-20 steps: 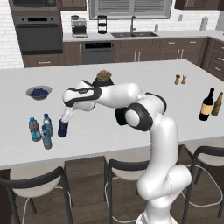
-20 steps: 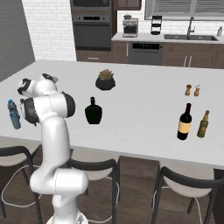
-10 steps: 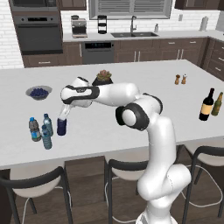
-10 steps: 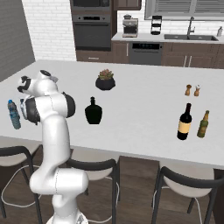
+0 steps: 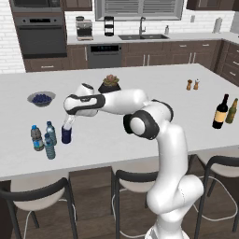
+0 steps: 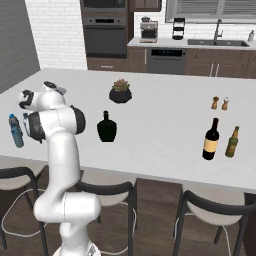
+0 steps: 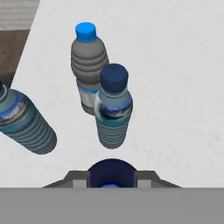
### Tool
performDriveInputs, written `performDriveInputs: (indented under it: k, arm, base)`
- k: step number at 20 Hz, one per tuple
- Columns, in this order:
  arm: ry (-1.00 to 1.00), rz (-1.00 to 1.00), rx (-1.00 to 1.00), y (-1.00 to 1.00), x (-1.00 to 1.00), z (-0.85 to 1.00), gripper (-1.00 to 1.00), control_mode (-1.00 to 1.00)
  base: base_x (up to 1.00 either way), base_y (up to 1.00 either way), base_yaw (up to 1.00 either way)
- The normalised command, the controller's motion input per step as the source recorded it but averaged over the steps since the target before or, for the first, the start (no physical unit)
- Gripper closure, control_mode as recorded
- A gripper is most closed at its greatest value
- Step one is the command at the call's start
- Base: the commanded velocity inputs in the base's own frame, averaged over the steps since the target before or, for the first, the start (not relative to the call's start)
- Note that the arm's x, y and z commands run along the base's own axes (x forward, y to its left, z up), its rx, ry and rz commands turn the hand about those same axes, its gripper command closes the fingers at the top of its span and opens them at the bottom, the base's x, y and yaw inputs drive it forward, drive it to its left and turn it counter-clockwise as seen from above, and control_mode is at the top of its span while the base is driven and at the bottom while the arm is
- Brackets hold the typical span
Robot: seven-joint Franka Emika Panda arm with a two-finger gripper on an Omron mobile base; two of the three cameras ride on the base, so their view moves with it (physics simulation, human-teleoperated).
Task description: Move the plastic bottles in the middle to the plastics group, and the glass bottles in the middle to the glass group.
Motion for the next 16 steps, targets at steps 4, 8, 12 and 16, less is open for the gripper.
performDriveInputs:
  k: [4,8,12,16]
  arm:
    - [0.00,0.00,-0.04,0.00,0.00,-0.09,1.00,-1.00]
    - [0.00,0.00,-0.01,0.01,0.00,-0.24,1.00,-1.00]
    - [0.00,0.00,0.00,0.00,0.00,-0.29,1.00,-1.00]
    - [0.00,0.00,0.00,0.02,0.00,-0.15,1.00,-1.00]
  base:
    - [0.00,0.00,0.00]
    - [0.00,0.00,0.00]
    - [0.00,0.00,0.00]
    - [0.00,0.00,0.00]
